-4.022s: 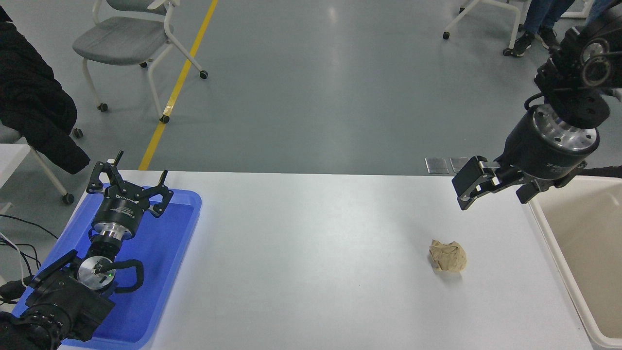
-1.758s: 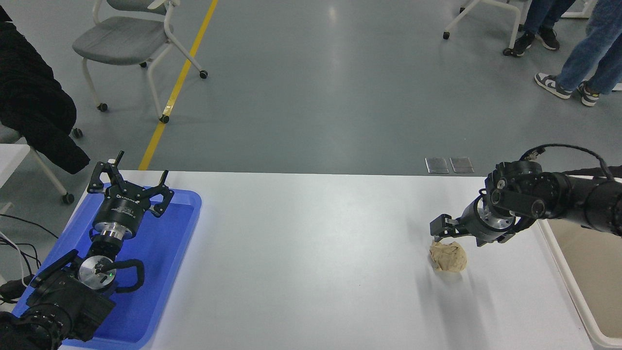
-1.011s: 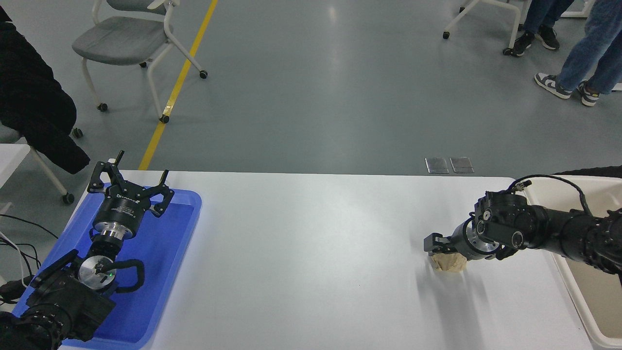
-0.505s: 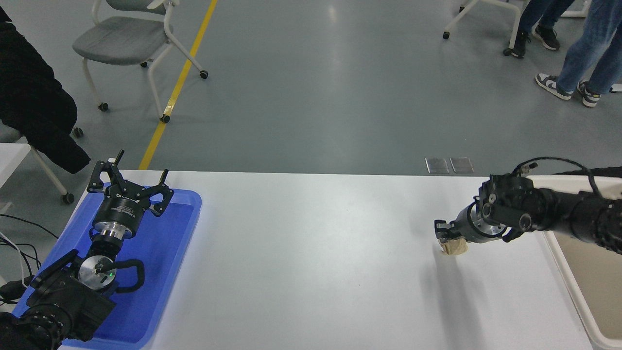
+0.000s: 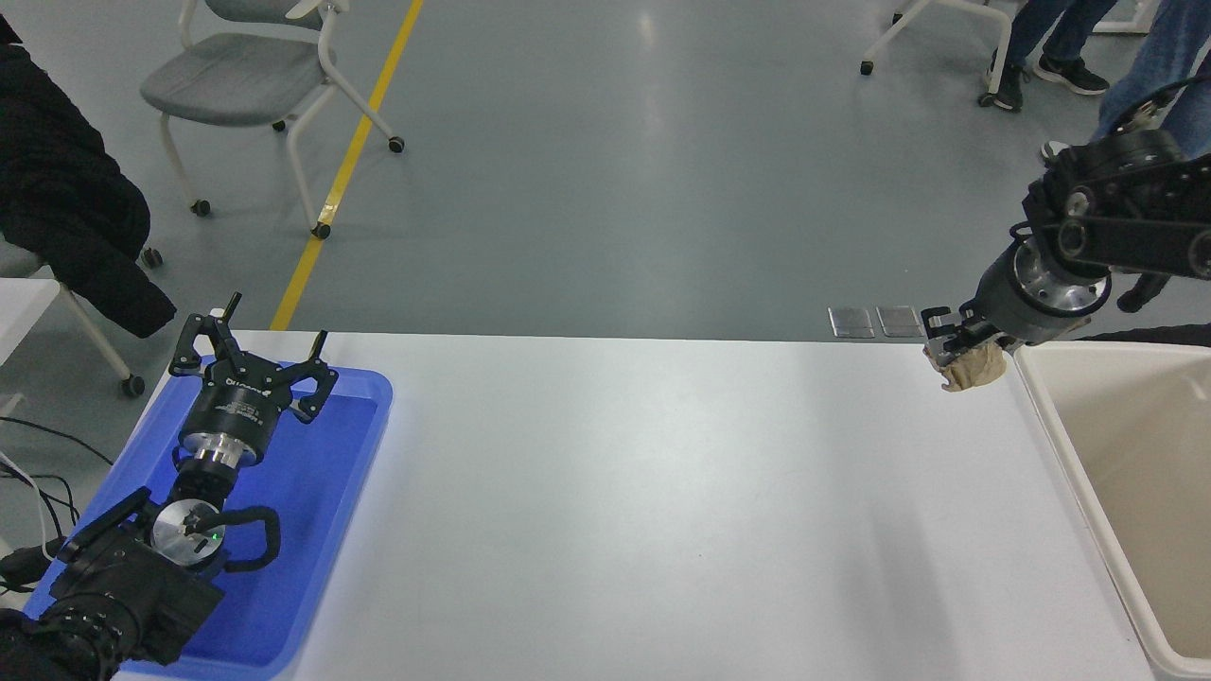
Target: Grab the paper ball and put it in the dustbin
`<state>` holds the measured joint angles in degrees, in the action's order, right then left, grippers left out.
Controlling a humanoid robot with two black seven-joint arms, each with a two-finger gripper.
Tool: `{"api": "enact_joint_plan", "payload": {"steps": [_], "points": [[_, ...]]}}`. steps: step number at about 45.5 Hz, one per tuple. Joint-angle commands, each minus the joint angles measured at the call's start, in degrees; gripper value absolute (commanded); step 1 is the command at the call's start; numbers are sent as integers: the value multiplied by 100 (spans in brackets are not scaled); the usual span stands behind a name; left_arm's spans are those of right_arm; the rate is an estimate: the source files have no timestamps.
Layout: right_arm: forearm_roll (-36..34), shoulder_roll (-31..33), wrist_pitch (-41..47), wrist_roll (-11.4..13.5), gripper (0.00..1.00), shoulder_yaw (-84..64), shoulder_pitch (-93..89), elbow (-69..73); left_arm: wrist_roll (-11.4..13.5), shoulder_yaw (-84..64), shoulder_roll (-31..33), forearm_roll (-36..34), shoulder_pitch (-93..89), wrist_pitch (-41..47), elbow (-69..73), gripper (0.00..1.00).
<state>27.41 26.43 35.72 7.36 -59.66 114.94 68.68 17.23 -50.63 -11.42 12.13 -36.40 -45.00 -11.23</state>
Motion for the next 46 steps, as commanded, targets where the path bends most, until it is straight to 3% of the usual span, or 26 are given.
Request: {"api": "enact_joint_plan", "payload": {"steps": [1,6,15,20,26,38,46], "points": [[-122,11,137,2,0,-493,811,427,0,1,0,0,1,0,7,100],[-52,143,137,2,0,-660,802,392,0,1,0,0,1,0,7,100],[448,1179,110,-7,0,-679,521,85,0,1,0,0,-8,0,7,100],[1047,1856,110,-33,0,-529,126,-477,0,1,0,0,-8,0,7,100],[1188,2384,102,-208,0,-29,-892,-1558,0,1,0,0,-8,0,7,100],[1206,2350,58,-850,0,1623,-3687,-4124,0,1,0,0,-8,0,7,100],[1162,1893,-144,-956,0,2573,-5199,-5276,0,1,0,0,-8,0,7,100]]}}
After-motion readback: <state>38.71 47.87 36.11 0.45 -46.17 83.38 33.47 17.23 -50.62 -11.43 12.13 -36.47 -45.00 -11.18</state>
